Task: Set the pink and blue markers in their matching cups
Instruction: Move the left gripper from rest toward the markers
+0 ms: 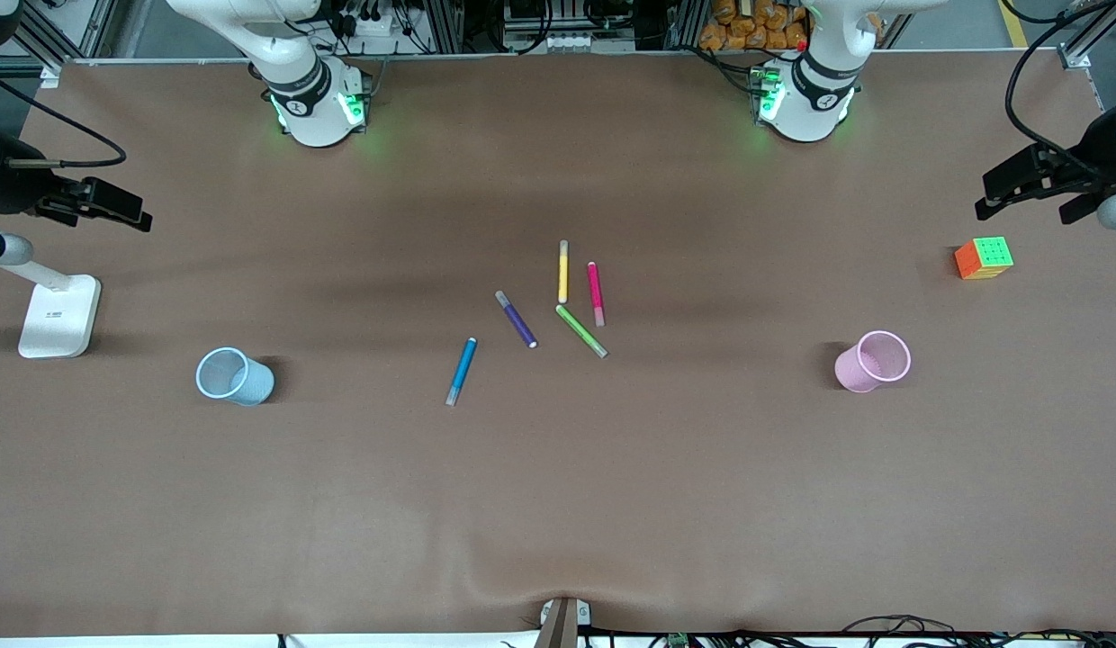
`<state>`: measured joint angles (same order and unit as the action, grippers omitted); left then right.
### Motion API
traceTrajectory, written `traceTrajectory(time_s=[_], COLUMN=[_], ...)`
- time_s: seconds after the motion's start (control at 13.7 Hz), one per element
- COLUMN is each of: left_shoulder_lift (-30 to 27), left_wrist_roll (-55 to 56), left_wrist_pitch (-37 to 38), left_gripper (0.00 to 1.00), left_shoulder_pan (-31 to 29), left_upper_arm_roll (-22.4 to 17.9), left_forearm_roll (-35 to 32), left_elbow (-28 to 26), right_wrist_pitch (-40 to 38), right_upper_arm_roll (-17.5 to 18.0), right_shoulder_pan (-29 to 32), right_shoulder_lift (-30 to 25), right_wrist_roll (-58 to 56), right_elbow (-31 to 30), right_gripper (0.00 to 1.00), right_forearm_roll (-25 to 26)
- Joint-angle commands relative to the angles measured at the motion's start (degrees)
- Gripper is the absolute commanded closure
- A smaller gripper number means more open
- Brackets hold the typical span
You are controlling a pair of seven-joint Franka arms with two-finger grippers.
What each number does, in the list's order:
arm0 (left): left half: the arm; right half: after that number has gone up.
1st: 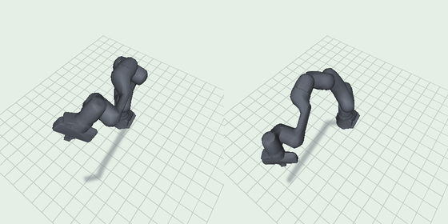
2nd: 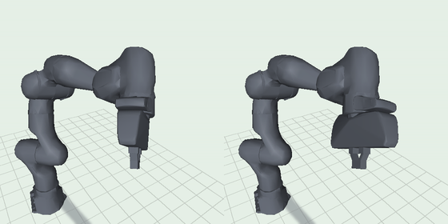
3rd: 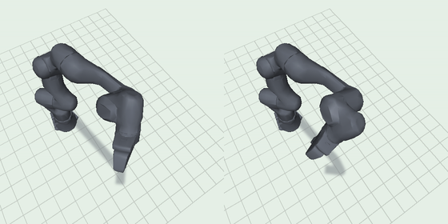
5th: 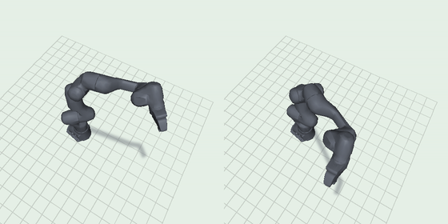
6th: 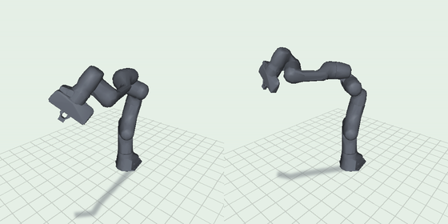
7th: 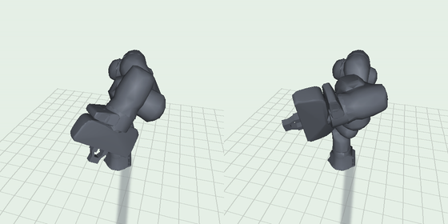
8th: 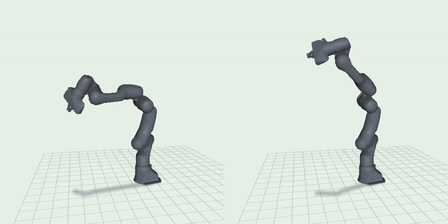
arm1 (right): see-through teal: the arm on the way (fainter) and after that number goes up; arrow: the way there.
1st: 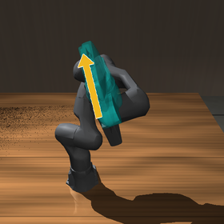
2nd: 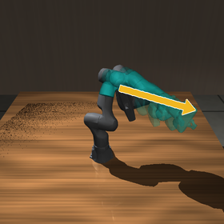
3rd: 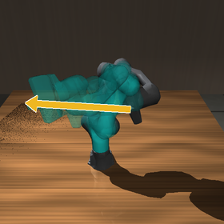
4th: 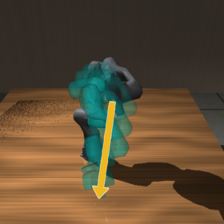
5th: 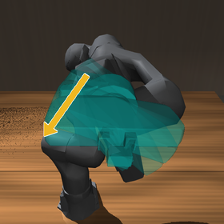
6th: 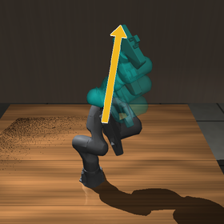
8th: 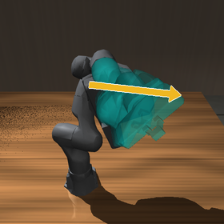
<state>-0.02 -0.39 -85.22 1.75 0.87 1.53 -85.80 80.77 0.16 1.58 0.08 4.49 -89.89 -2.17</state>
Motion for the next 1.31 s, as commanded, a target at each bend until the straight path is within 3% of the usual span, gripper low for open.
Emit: traceTrajectory(time_s=[0.0,0.51,0.95,1.24], left_shoulder_lift=[2.8,11.1,13.6,17.1], left_wrist_roll=[-0.6,-0.2,0.3,7.1], left_wrist_pitch=[0.0,-2.3,-6.7,-8.6], left_gripper=[0.0,0.0,0.0,0.0], left_shoulder_pan=[0.7,2.1,7.9,11.6], left_upper_arm_roll=[1.1,3.9,4.5,4.5], left_forearm_roll=[0.8,4.5,3.8,4.3], left_elbow=[0.5,1.3,1.3,1.4], right_wrist_pitch=[0.0,0.2,-0.3,0.2], right_upper_arm_roll=[-0.1,0.0,0.0,0.0], right_shoulder_pan=[-0.4,-0.5,-0.8,-1.3], right_shoulder_lift=[-0.5,-0.5,-0.5,0.0], right_wrist_roll=[0.8,0.8,0.9,1.0], right_elbow=[0.1,0.3,0.0,-0.3], right_gripper=[0.0,0.0,0.0,0.0], right_forearm_roll=[0.6,0.6,0.5,0.4])
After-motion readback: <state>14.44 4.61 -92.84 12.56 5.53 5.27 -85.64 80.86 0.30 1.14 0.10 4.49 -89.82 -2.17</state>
